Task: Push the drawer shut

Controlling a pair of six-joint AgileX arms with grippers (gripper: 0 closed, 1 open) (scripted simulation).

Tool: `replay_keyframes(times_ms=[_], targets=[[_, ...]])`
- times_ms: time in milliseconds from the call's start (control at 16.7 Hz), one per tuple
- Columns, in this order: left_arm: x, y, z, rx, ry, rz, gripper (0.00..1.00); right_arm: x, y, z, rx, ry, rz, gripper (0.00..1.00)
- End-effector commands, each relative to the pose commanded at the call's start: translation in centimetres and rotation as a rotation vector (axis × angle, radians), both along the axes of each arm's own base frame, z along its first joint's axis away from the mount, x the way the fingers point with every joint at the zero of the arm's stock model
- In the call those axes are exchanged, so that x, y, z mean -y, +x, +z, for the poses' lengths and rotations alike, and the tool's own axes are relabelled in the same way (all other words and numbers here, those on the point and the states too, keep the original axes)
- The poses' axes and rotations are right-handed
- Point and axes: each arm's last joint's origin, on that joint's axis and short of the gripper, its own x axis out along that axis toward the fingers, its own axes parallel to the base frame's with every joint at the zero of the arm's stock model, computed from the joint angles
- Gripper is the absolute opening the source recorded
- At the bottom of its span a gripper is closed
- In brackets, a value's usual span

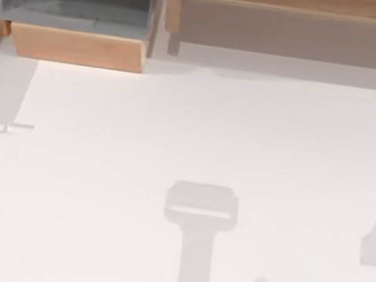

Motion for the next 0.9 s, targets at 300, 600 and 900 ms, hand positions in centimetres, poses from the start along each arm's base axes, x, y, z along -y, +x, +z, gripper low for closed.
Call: replay_keyframes(times_ms=[300,600,900], targets=[[0.0,1.6,0.0,0.000,0.000,0.000,1.00,0.0,0.0,0.0,0.000,0.000,0.000,1.00],[0.0,1.6,0.0,0.000,0.000,0.000,0.77,0.0,0.0,0.0,0.000,0.000,0.000,1.00],[0.0,1.6,0.0,0.000,0.000,0.000,0.40,0.0,0.0,0.0,0.000,0.000,0.000,1.00]])
